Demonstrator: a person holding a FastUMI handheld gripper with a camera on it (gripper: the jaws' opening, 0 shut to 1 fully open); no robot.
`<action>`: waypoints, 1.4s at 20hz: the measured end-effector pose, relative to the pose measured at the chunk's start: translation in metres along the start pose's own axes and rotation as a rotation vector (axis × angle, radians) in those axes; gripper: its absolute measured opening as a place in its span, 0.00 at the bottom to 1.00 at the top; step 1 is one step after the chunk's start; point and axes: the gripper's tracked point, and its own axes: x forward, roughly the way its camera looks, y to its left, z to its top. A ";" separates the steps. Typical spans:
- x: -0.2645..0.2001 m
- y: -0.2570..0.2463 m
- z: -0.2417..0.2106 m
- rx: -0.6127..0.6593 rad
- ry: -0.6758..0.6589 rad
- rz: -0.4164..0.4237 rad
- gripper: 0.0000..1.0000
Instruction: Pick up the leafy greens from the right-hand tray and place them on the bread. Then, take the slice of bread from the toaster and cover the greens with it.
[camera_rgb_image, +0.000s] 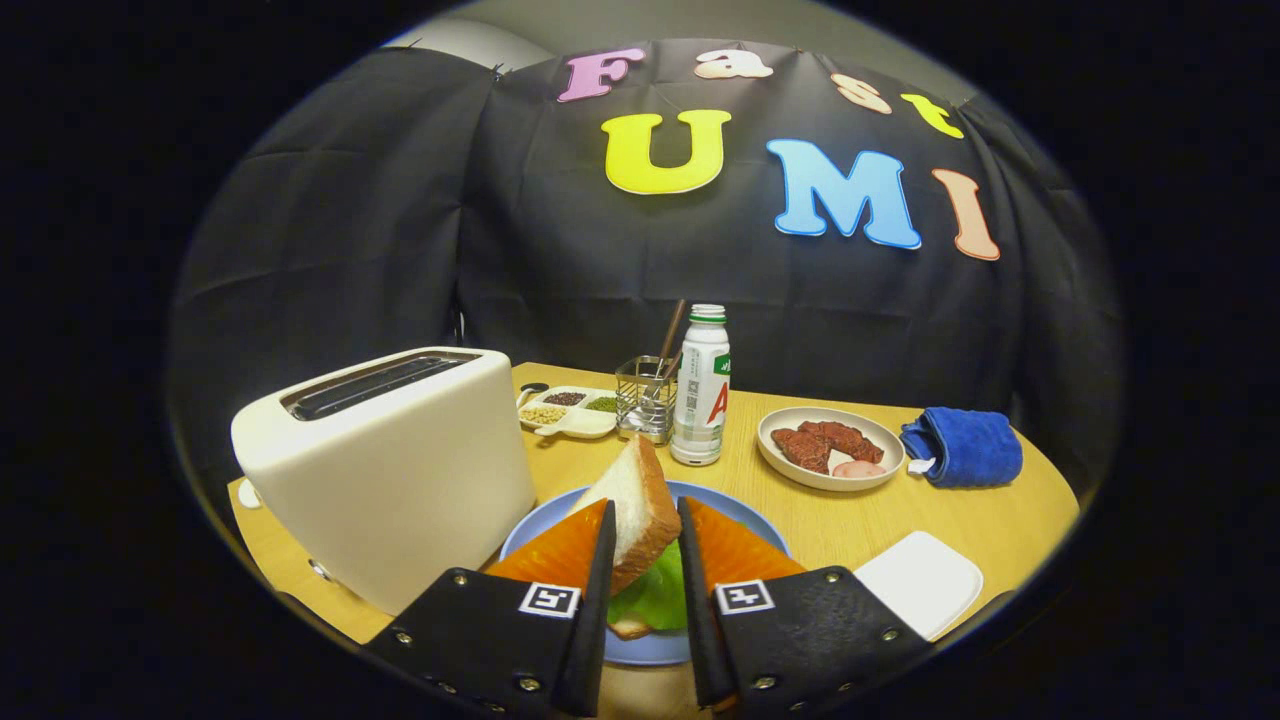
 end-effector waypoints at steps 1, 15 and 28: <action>0.003 -0.003 -0.004 -0.015 0.007 -0.008 0.39; 0.006 -0.042 -0.022 0.009 0.041 -0.050 0.43; -0.059 -0.166 0.012 0.033 -0.155 -0.220 0.42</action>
